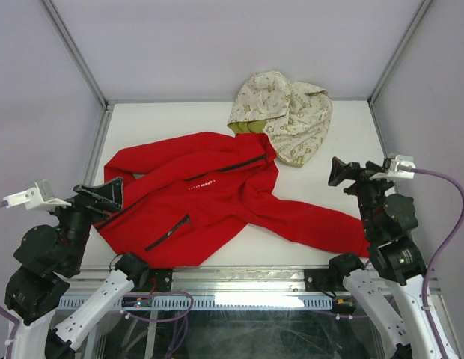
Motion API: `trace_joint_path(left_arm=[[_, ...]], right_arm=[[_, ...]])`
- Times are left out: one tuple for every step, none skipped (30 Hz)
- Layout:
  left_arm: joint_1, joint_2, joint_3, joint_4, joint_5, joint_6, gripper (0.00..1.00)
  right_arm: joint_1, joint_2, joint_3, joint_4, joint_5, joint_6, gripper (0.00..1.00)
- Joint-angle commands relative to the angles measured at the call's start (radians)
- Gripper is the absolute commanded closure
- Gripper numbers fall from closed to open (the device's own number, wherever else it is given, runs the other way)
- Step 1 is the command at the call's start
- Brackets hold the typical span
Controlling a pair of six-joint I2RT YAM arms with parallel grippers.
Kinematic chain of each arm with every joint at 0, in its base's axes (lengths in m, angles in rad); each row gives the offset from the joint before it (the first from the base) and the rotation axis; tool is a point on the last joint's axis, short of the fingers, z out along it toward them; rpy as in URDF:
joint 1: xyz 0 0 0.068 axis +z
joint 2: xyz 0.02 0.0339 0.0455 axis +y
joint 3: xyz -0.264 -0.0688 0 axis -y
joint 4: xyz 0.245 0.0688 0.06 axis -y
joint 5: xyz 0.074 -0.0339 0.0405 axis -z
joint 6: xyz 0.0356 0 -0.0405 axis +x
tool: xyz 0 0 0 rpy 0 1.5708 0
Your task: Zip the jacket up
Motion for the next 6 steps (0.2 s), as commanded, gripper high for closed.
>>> trace_joint_path(left_arm=[[0.005, -0.013, -0.03, 0.059, 0.017, -0.035, 0.01], [0.005, -0.015, -0.034, 0.059, 0.017, -0.036, 0.01], [0.006, -0.015, -0.037, 0.059, 0.019, -0.038, 0.01], [0.005, -0.016, -0.041, 0.06, 0.021, -0.039, 0.01], [0.005, -0.016, -0.044, 0.059, 0.022, -0.041, 0.01], [0.005, -0.016, -0.047, 0.059, 0.022, -0.042, 0.01]], right_arm=[[-0.003, -0.01, -0.033, 0.002, 0.033, 0.059, 0.01], [-0.002, -0.01, -0.035, 0.004, 0.023, 0.06, 0.01], [-0.002, -0.008, -0.039, 0.013, 0.018, 0.064, 0.01], [-0.003, -0.006, -0.041, 0.023, 0.014, 0.067, 0.01], [-0.003, -0.001, -0.041, 0.028, 0.012, 0.067, 0.01], [-0.003, 0.009, -0.038, 0.029, 0.013, 0.066, 0.0]])
